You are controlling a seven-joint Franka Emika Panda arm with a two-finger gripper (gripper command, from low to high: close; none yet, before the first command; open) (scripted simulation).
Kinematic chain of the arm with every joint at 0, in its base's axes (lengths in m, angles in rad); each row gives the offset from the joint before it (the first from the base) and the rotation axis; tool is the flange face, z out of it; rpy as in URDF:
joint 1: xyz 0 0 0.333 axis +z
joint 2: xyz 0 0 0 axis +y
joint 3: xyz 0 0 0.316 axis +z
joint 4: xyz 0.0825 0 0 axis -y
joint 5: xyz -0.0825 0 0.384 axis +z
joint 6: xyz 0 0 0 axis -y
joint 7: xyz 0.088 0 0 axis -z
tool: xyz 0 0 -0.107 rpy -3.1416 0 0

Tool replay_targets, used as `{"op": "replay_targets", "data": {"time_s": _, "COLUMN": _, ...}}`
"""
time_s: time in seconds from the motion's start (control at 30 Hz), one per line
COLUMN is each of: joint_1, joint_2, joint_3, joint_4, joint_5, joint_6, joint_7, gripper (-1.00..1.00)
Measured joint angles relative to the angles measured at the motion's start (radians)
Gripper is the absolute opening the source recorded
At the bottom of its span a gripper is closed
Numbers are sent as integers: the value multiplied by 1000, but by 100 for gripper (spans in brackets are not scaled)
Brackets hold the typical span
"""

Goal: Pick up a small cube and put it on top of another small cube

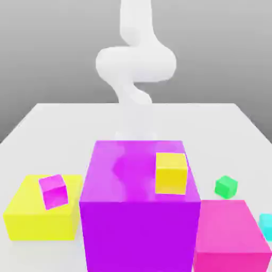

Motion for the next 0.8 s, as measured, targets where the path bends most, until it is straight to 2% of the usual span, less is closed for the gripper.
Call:
{"op": "replay_targets", "data": {"time_s": 0.47, "joint_1": 243, "joint_2": 513, "joint_3": 84, "joint_4": -25, "joint_5": 41, "joint_6": 173, "joint_7": -348, "gripper": 0}}
{"op": "replay_targets", "data": {"time_s": 0.63, "joint_1": 328, "joint_2": 695, "joint_3": 136, "joint_4": -34, "joint_5": 13, "joint_6": 235, "joint_7": -440, "gripper": 0}}
{"op": "replay_targets", "data": {"time_s": 0.8, "joint_1": 394, "joint_2": 879, "joint_3": 164, "joint_4": -43, "joint_5": -54, "joint_6": 296, "joint_7": -505, "gripper": 0}}
